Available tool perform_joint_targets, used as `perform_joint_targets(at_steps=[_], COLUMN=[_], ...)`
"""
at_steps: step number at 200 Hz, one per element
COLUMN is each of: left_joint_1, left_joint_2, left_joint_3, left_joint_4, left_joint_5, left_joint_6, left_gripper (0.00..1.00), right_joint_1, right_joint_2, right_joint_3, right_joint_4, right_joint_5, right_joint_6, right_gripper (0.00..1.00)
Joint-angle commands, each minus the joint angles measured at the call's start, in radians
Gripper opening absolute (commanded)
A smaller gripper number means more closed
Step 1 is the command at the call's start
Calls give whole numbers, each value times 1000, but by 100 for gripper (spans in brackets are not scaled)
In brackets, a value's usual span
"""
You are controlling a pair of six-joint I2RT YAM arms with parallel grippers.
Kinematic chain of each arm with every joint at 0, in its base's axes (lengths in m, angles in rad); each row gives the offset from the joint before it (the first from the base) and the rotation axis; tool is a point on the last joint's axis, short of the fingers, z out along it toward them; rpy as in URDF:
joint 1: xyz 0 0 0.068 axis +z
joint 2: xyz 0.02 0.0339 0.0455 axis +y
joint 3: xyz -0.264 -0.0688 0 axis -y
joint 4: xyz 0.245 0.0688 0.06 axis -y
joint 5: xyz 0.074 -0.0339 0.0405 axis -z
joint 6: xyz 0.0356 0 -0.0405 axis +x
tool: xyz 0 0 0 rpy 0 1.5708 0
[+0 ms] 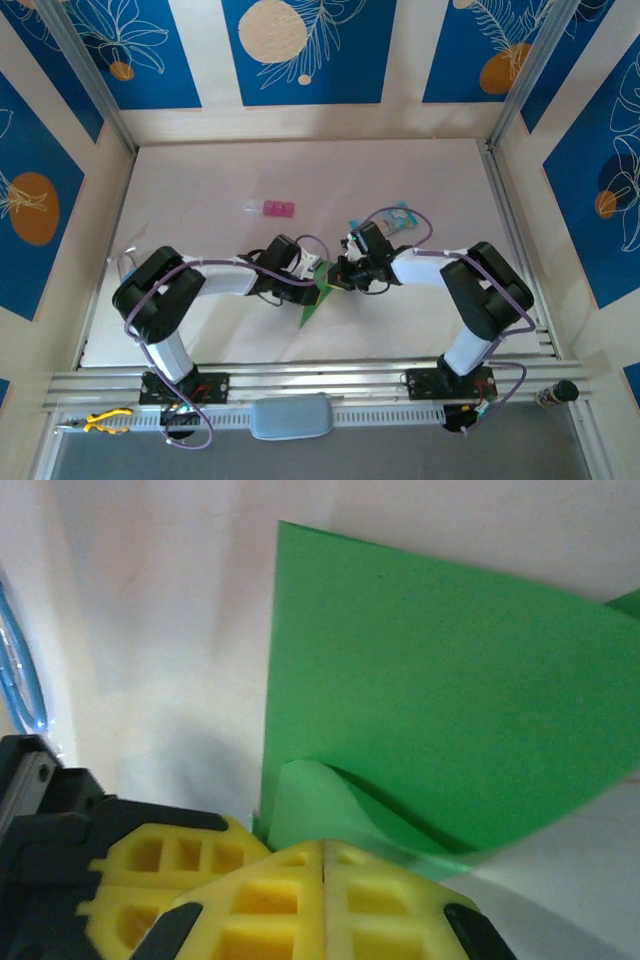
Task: Fold a paper plane with a square sheet of paper (pick it up from the middle)
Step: Fold the wing for the fifth time at the center of the table.
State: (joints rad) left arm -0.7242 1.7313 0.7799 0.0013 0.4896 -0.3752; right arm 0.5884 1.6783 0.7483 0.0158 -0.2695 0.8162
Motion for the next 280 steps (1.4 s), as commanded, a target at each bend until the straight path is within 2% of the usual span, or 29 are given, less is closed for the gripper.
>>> perform_joint_targets(at_steps=[1,27,52,121,171,223,280], left_joint_1=[2,2,3,3,3,3,3], left_joint_2=[42,42,45,31,25,20,20], left_joint_3=[-44,-49,-56,-82,-91,-89,-76], left_joint_4=[-165,-170,-172,-149,-143,-131,-135], left_joint_5=[-42,-42,-45,-52,-53,-54,-53], left_joint_6=[16,21,28,12,11,1,2], left_gripper=[0,0,0,0,0,0,0], right_joint_1=[1,-37,-97,-204,-249,-201,-101], right_joint_2=[37,62,80,110,42,-91,-9], right_joint_3=[19,7,2,35,38,5,-8], right_joint_4=[4,22,60,70,51,31,72], right_joint_5=[18,52,24,41,5,-21,-40], right_joint_6=[-20,-9,0,-14,-47,-49,-24], right_gripper=[2,2,2,3,3,6,6])
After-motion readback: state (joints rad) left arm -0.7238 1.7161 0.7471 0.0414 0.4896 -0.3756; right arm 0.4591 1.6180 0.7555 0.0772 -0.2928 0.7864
